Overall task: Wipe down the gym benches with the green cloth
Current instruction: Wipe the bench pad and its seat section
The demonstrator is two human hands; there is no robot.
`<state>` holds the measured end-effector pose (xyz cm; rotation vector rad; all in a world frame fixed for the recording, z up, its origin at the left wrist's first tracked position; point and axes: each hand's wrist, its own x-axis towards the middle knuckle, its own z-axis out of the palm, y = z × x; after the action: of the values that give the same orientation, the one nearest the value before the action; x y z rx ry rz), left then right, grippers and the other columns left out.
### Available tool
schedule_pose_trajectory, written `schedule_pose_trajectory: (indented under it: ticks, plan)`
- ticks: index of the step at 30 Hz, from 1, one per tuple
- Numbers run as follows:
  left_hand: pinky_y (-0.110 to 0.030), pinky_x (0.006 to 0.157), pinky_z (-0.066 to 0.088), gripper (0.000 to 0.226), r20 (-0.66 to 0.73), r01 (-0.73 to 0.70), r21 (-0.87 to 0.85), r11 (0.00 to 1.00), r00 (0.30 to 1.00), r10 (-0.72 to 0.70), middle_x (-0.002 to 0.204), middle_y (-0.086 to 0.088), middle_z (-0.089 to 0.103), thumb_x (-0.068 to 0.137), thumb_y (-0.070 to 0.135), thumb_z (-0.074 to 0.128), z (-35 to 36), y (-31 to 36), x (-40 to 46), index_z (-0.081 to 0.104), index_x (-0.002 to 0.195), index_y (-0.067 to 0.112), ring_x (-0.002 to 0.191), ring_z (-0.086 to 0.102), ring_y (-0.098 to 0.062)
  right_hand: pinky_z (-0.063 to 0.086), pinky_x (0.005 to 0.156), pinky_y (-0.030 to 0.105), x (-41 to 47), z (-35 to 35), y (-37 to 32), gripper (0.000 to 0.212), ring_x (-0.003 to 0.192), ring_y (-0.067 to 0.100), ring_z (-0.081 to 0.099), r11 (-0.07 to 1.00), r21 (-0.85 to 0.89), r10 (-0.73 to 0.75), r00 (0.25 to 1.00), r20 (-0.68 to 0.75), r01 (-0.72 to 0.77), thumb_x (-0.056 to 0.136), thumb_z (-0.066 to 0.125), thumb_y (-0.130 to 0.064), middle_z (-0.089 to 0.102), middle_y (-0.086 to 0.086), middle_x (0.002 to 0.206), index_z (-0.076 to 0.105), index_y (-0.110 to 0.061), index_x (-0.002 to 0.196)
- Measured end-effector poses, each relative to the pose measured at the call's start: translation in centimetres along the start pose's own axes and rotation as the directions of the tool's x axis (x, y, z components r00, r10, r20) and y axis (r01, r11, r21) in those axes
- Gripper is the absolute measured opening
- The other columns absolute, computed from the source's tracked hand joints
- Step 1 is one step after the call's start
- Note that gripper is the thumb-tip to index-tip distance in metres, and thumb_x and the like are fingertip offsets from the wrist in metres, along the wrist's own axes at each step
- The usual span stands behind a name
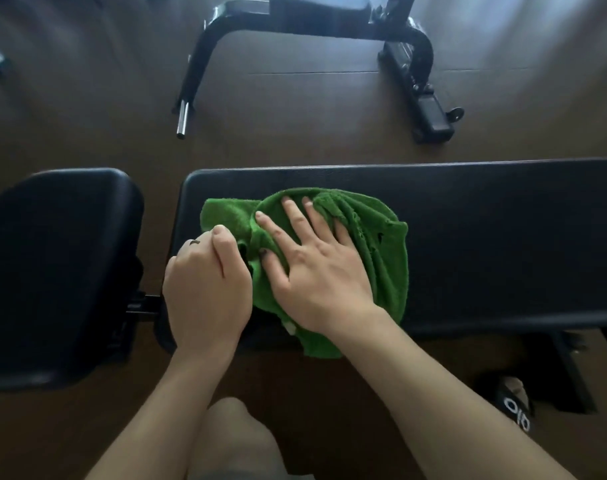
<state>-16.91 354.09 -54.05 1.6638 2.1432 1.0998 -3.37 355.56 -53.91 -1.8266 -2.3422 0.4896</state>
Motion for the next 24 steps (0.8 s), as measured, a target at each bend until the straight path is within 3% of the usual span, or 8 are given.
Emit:
schedule_pose_trajectory:
  ticks: [4,8,10,13,15,19,21,24]
  plan:
    - [-0.04,0.067,0.039,0.05,-0.015,-0.008,-0.005,1.0,1.0,0.008,0.058,0.002,0.047,0.101,0.032,0.021,-0.3,-0.1,-0.5,0.045,0.061,0.014,0.061,0.049,-0.023,0.001,0.128,0.042,2.9,-1.1,3.6,0.059,0.159,0.012,-0.004,0.999,-0.03,0.015,1.0,-0.024,-0.016,0.104,0.021,-0.06,0.001,-0.01,0.174,0.01,-0.052,0.161]
    - [-0.044,0.066,0.043,0.045,-0.023,0.049,-0.047,0.998,0.998,-0.05,0.057,0.001,0.045,0.1,0.031,0.024,-0.1,0.3,-0.3,0.037,0.059,0.021,0.059,0.047,-0.022,-0.001,0.128,0.044,5.0,-3.3,8.8,0.06,0.16,0.014,-0.006,0.959,-0.044,0.279,0.96,-0.041,-0.28,0.104,0.018,-0.057,0.0,-0.006,0.174,0.008,-0.047,0.163]
    - [-0.041,0.063,0.037,0.045,-0.043,0.055,-0.06,0.997,0.997,-0.058,0.055,0.002,0.042,0.1,0.03,0.025,0.2,0.3,-0.2,0.034,0.058,0.021,0.057,0.044,-0.019,-0.001,0.128,0.047,4.7,-2.8,7.3,0.063,0.16,0.018,-0.005,0.947,-0.054,0.314,0.948,-0.055,-0.317,0.104,0.018,-0.055,-0.001,-0.002,0.174,0.007,-0.041,0.164]
    - [-0.035,0.062,0.026,0.045,-0.078,0.054,-0.067,0.996,0.995,-0.06,0.056,0.003,0.041,0.102,0.028,0.027,0.3,-0.1,-0.1,0.034,0.059,0.02,0.057,0.042,-0.018,-0.001,0.127,0.05,1.5,-0.8,1.9,0.065,0.16,0.023,-0.003,0.989,-0.034,0.14,0.989,-0.054,-0.142,0.104,0.022,-0.055,0.002,0.001,0.174,0.01,-0.037,0.165]
    - [-0.039,0.06,0.031,0.045,-0.084,0.048,-0.096,0.994,0.995,-0.056,0.057,0.0,0.044,0.103,0.027,0.027,0.2,-0.5,-0.1,0.037,0.06,0.019,0.059,0.045,-0.025,-0.003,0.127,0.048,-0.2,0.1,-0.1,0.062,0.16,0.019,-0.007,1.0,-0.009,0.025,1.0,-0.011,-0.025,0.105,0.021,-0.056,-0.001,-0.003,0.174,0.008,-0.042,0.164]
    - [-0.043,0.058,0.037,0.047,-0.088,0.017,-0.08,0.997,0.996,-0.024,0.055,-0.002,0.043,0.103,0.027,0.027,0.1,-0.7,-0.1,0.039,0.06,0.014,0.057,0.045,-0.028,0.001,0.128,0.042,-1.2,-0.4,2.9,0.06,0.159,0.012,-0.005,1.0,-0.024,-0.009,0.999,-0.032,0.008,0.103,0.021,-0.06,0.002,-0.01,0.174,0.011,-0.051,0.161]
    - [-0.039,0.059,0.036,0.048,-0.085,0.004,-0.084,0.996,0.996,-0.011,0.053,-0.001,0.041,0.103,0.027,0.025,0.2,-0.8,-0.2,0.038,0.059,0.013,0.055,0.043,-0.026,0.003,0.127,0.04,-2.0,-1.6,6.9,0.062,0.159,0.011,-0.003,0.994,-0.049,0.092,0.994,-0.059,-0.095,0.1,0.019,-0.062,0.003,-0.012,0.173,0.011,-0.052,0.161]
    - [-0.037,0.062,0.04,0.051,-0.093,0.003,-0.101,0.995,0.996,-0.013,0.053,-0.002,0.042,0.105,0.027,0.025,0.3,-0.7,-0.2,0.04,0.058,0.014,0.052,0.044,-0.024,0.002,0.128,0.043,-3.6,-3.6,12.0,0.061,0.159,0.012,-0.004,0.929,-0.059,0.36,0.93,-0.069,-0.365,0.103,0.015,-0.061,0.0,-0.009,0.174,0.008,-0.048,0.162]
